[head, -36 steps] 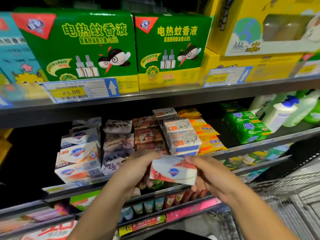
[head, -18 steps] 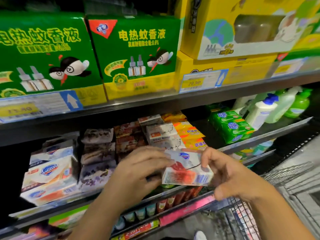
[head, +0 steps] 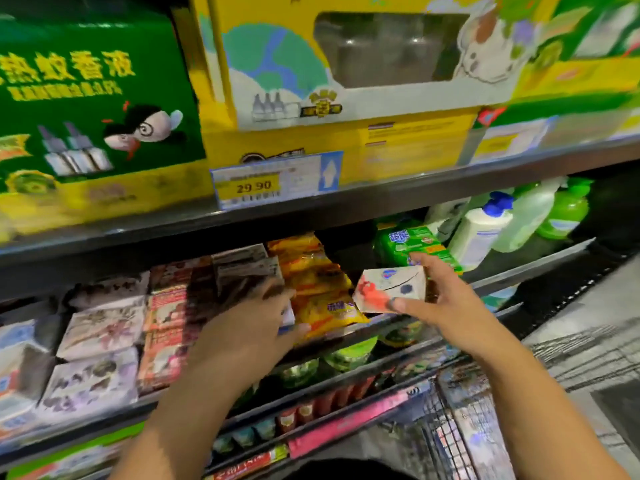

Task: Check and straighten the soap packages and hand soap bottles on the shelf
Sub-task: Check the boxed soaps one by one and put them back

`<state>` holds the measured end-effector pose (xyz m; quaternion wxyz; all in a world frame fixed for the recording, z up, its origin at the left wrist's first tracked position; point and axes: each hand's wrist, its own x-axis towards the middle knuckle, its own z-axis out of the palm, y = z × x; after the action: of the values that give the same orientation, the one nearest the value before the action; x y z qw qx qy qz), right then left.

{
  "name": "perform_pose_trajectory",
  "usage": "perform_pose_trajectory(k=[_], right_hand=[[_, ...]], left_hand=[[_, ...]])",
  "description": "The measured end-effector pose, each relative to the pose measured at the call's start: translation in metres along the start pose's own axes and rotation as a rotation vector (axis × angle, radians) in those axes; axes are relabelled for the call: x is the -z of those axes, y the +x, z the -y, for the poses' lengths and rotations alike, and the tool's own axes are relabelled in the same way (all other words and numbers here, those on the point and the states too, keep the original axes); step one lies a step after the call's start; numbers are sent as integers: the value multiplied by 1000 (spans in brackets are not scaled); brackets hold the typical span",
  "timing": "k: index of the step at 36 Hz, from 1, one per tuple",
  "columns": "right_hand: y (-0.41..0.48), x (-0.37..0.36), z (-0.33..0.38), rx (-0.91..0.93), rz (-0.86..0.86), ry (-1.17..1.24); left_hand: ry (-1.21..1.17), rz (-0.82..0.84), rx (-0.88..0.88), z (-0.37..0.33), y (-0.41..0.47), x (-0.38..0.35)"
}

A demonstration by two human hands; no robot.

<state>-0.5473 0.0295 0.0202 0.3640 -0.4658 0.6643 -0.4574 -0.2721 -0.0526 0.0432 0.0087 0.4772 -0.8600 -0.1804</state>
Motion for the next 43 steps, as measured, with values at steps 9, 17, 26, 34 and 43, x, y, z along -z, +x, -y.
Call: perform_pose_trajectory(k=[9, 17, 26, 34, 43], right_hand=[[54, 18, -25, 167, 217, -645], [81, 29, -20, 296, 231, -1032], [84, 32, -27, 272, 384, -1162], [92, 22, -34, 317, 330, -1140], [78, 16, -49, 480, 190, -1235]], left_hand=[[-25, 54, -73, -65, 48, -27], [201, 20, 122, -69, 76, -71], [235, -53, 110, -63, 73, -75], [361, -18, 91, -76, 69, -69], [403, 38, 104, -76, 72, -76]])
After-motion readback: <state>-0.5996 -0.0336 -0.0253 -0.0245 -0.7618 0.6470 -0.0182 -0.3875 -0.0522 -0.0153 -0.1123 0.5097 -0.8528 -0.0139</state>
